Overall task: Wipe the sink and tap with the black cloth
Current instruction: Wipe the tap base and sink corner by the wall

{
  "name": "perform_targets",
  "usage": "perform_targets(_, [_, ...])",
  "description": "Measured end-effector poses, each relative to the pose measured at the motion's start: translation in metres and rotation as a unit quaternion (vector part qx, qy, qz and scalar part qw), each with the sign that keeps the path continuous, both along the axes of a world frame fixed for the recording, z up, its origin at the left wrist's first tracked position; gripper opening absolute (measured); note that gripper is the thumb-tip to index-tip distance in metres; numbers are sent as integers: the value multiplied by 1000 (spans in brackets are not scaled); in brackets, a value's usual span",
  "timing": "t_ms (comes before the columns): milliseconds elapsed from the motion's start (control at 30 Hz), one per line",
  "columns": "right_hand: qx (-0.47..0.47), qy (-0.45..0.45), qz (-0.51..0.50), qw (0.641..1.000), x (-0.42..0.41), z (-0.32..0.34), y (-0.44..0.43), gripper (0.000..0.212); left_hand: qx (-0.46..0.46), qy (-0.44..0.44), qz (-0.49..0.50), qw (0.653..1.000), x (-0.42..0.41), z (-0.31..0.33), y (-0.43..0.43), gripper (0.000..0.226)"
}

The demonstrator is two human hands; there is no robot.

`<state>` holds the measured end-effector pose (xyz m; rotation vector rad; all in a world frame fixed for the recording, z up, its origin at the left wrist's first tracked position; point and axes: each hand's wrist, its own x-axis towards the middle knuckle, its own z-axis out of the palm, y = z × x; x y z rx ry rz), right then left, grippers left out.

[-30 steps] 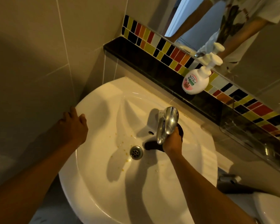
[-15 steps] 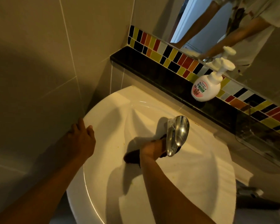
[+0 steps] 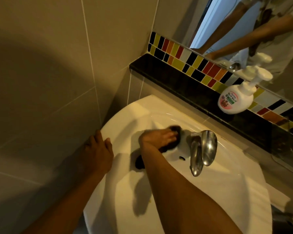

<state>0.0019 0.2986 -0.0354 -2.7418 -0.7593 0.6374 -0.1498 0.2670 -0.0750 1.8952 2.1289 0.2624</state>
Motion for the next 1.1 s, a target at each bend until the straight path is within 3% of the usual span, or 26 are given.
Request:
perform_targets(133, [62,80,22,995,3,9,42,78,19,4,-9,1000,0,-7,1,53])
perform_targets(233, [80,90,49,992,1,7,44,85,17,-4,-7,1000,0,-10,1,53])
perform_targets(367, [78,63,206,973,-15,-7,32,100,19,-26,1,999,-1,-5,0,53])
perform_targets(500, [117,30,375,919,-21,-11,27,74,-6,-97,26,995,-5,6,0,51])
perform_targets(600, [161,122,434,878,-38,-5,12,65,4,-224,55,973,-11,21,-3,53])
perform_targets(667, [173,153,437,869,-49,-1,-1,63,31,-319,95,942,-16,24,-4,57])
perform_targets(733, [179,180,435,864,-57,0,-15,57,15,-458,180,870,-25,21,-1,69])
perform_targets(833, [171,192,456,852,-63,8,-39,48,-80,-688,349,632,-51,-7,-1,92])
perform_targets(867, [166,192,467,847,-66,12,-48,47,-94,-712,381,583,-58,-19,-7,89])
perform_targets(900, [166,189,478,841,-69,14,-56,46,-100,-714,391,573,-65,-32,-14,87])
perform_targets(1000, [179,215,493,824,-81,13,-78,39,-104,-685,410,593,-80,-46,-45,83])
perform_targets(1100, [135,188,536,812,-90,1,-98,42,-143,-672,376,622,-81,2,-72,66])
